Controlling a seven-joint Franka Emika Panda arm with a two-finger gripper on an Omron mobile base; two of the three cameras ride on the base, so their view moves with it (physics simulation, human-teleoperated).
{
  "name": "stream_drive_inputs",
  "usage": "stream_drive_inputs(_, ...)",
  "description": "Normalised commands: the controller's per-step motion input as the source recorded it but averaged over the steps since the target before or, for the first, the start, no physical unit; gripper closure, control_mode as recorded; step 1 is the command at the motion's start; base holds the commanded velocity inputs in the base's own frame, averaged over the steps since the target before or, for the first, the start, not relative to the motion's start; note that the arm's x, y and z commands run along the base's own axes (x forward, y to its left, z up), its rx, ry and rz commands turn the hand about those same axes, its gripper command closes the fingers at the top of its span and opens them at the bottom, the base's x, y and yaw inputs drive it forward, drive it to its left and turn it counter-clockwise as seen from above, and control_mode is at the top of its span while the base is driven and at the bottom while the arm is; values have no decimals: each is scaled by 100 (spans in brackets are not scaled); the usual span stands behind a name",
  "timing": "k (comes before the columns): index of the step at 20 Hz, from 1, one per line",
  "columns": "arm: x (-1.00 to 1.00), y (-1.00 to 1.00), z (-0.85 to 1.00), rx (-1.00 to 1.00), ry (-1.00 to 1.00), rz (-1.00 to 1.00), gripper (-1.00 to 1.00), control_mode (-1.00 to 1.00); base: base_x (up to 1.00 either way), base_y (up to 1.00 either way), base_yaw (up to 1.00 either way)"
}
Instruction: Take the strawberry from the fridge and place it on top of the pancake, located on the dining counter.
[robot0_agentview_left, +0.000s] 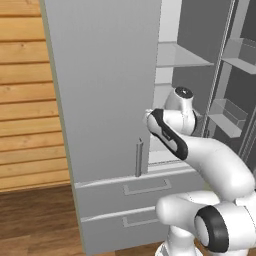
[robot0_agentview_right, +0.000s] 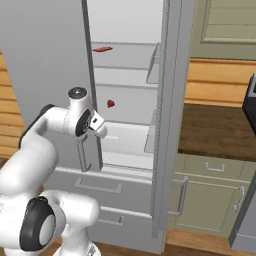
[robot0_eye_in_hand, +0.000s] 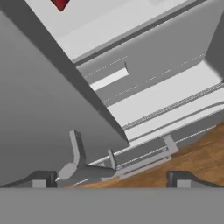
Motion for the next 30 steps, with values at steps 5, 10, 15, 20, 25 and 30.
stream_drive_inputs(5,0,49,0,-17,2,22,-100,-100,0,0,0)
stream_drive_inputs(10,3,32,-10,-4,0,7,-100,-100,0,0,0)
stream_drive_inputs(15,23,17,-24,-1,0,0,-100,-100,0,0,0)
stream_drive_inputs(20,12,0,-31,0,0,0,-100,-100,0,0,0)
stream_drive_inputs(25,13,0,-40,0,0,0,-100,-100,0,0,0)
stream_drive_inputs(30,7,1,-38,0,0,0,-100,-100,0,0,0)
